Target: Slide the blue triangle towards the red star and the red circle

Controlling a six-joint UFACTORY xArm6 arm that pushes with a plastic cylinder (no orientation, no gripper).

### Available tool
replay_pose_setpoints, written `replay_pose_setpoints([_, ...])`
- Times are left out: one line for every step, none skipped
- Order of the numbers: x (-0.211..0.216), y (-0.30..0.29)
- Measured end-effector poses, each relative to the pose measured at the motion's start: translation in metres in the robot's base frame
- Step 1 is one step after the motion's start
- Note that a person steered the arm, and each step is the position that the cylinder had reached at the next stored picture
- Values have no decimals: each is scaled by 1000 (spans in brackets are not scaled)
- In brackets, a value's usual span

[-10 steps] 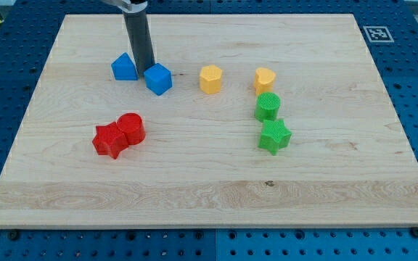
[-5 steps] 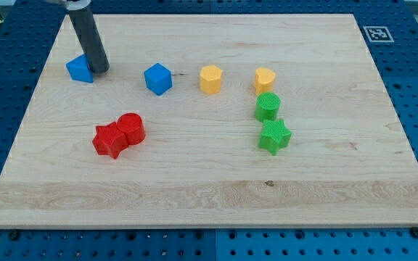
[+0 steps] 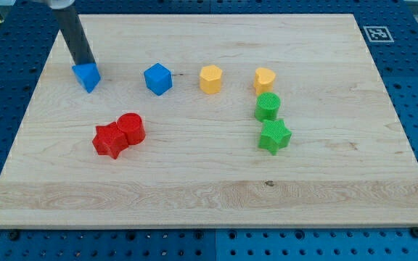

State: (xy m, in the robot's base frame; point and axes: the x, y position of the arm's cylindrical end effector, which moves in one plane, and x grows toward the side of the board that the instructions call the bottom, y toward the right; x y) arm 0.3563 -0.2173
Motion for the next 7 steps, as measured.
replay_pose_setpoints([24, 0])
replay_pose_setpoints([26, -17])
replay_pose_setpoints([37, -18])
replay_pose_setpoints([50, -11])
replay_pose_setpoints([56, 13])
replay_pose_setpoints([69, 29])
replay_pose_setpoints([71, 10])
